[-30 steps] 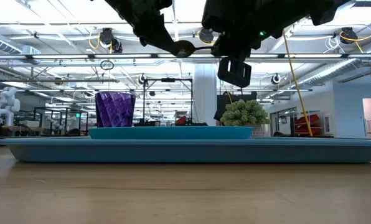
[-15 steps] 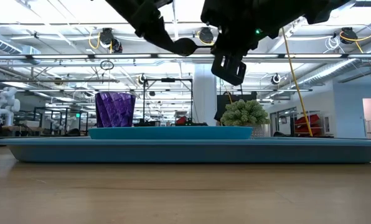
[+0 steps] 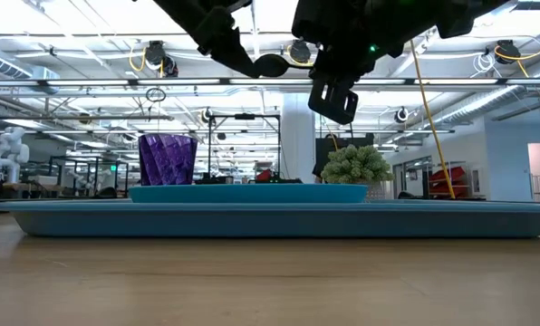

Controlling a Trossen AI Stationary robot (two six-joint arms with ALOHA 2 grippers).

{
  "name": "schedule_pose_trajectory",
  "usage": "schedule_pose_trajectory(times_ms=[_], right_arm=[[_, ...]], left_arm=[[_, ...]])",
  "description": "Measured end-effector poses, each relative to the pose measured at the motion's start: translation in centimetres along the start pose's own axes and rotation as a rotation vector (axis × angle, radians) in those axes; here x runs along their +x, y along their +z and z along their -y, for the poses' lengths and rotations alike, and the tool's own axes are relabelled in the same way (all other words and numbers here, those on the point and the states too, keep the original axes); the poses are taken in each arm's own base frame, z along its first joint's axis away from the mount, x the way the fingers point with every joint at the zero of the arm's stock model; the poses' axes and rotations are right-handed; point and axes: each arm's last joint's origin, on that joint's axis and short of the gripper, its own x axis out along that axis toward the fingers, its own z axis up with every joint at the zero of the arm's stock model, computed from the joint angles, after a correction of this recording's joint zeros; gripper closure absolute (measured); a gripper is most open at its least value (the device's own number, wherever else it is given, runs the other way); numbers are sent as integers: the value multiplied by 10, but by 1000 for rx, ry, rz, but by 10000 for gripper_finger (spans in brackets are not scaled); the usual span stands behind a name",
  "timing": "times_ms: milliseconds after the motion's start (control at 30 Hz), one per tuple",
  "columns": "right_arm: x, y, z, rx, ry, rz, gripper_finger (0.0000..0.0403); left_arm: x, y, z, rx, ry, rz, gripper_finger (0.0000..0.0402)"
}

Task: Pick and place plate/cup/fork/spoon on tray
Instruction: Adjust the black spoon

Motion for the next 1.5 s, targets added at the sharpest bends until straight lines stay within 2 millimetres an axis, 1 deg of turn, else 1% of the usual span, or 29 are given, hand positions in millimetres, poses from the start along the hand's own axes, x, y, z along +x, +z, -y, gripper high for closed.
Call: schedule_pose_trajectory(times_ms=[100,200,300,400,467,600,700,767,867,900,967,1100,1167,1333,1433,1500], right_arm=[[0,-1,0,15,-8,-11,400],[0,-1,0,32,-19,-23,401],[-1,-1,1,64,-35,-38,401],[-2,-1,6,180,-52,-50,402],[-5,0,12,309,-53,-41,402],[-15,-2,32,615,-47,-13,402],[-24,-7,55,862,-26,15,403],[-30,-13,71,1006,19,51,403],[-36,-26,82,1183,150,116,403],[-36,-32,82,1231,207,126,403],[-32,-46,75,1323,329,105,403],[-24,-75,47,1444,517,-20,403],[-23,-89,39,1501,593,-70,403],[-26,-123,27,1703,818,-229,403],[-33,-136,26,1852,909,-309,403],[-37,-144,20,1925,937,-379,403]], left_arm=[[-7,-1,-4,43,75,-27,364],[-18,-4,-8,103,162,-86,364],[-31,-4,-13,133,208,-92,364],[-42,-4,-17,142,223,-89,364],[-46,-9,-20,143,218,-122,364],[-45,-14,-23,112,208,-137,364],[-35,-24,-18,124,162,-138,364],[-27,-34,-14,134,147,-140,364],[-17,-46,-9,136,148,-128,364],[-15,-49,-8,134,150,-126,364],[-11,-54,-7,130,153,-122,364],[-8,-59,-6,138,161,-112,364],[-7,-59,-5,141,160,-114,364],[-7,-60,-5,146,148,-123,364],[-7,-61,-5,143,132,-116,364],[-7,-60,-6,136,129,-107,364]])
